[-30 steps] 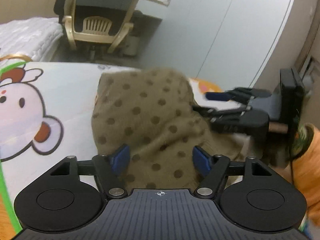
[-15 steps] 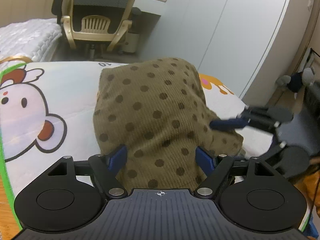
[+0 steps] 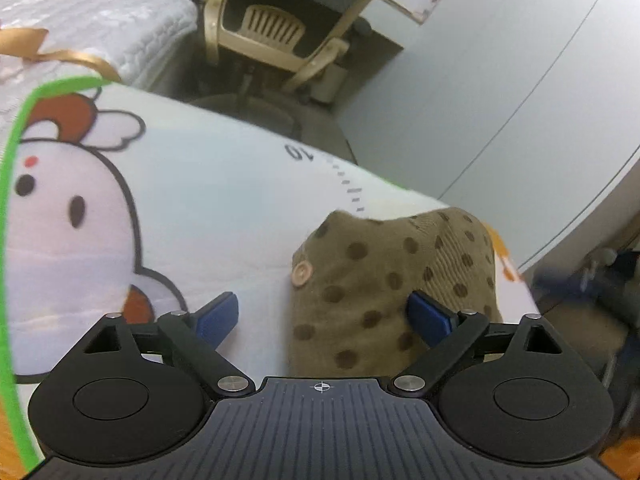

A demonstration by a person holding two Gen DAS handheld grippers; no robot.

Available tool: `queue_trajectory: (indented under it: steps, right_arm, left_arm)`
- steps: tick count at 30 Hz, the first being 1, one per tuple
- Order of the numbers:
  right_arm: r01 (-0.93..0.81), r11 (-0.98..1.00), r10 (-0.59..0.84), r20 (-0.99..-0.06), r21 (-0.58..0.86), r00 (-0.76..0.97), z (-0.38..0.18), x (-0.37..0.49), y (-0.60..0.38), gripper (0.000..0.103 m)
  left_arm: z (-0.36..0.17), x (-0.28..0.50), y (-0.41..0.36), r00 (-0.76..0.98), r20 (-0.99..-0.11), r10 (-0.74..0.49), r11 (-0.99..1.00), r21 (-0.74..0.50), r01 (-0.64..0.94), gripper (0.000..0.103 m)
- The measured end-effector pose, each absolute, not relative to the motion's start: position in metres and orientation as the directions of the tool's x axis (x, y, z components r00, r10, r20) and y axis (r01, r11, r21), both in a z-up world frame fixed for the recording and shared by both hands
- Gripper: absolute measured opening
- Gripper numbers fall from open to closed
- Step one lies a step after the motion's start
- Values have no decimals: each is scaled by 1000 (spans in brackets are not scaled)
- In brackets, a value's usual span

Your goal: Fold clothes

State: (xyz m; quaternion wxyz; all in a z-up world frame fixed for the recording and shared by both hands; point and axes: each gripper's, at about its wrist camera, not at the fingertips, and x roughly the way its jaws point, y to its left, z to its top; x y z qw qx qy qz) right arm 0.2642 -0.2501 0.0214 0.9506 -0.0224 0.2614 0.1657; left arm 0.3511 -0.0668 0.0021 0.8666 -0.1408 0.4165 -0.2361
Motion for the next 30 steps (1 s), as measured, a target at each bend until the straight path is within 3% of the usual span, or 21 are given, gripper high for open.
queue_trajectory:
  steps: [5, 7, 10, 16, 21, 24, 30]
  right_arm:
    - [-208, 977, 140, -585, -50, 799, -19, 317, -251, 78]
    - [-190, 978, 103, -591, -87, 800, -34, 317, -250, 88]
    - [-152, 985, 75, -578, -86, 812, -29, 301, -252, 88]
    - [-201, 971, 85, -598, -130, 797, -42, 251, -241, 88]
    - [-195, 973, 94, -560, -123, 823, -47, 255, -225, 87]
    - [-251, 958, 136, -554, -137, 821, -41, 274, -194, 83]
    - [-398, 904, 262, -533, -156, 804, -42, 321, -108, 83]
  left_arm:
    - [6, 343, -72, 568, -651, -503, 864, -396, 311, 97]
    - [10, 337, -67, 561, -621, -547, 836, -435, 335, 96]
    - [6, 338, -66, 518, -577, -632, 774, -507, 380, 96]
    - [-20, 339, -77, 447, -543, -711, 700, -613, 366, 96]
    - [-20, 336, -75, 451, -515, -729, 678, -630, 377, 96]
    - [-12, 334, -55, 488, -501, -715, 690, -619, 376, 96]
    - [7, 329, 27, 636, -519, -571, 792, -553, 260, 96]
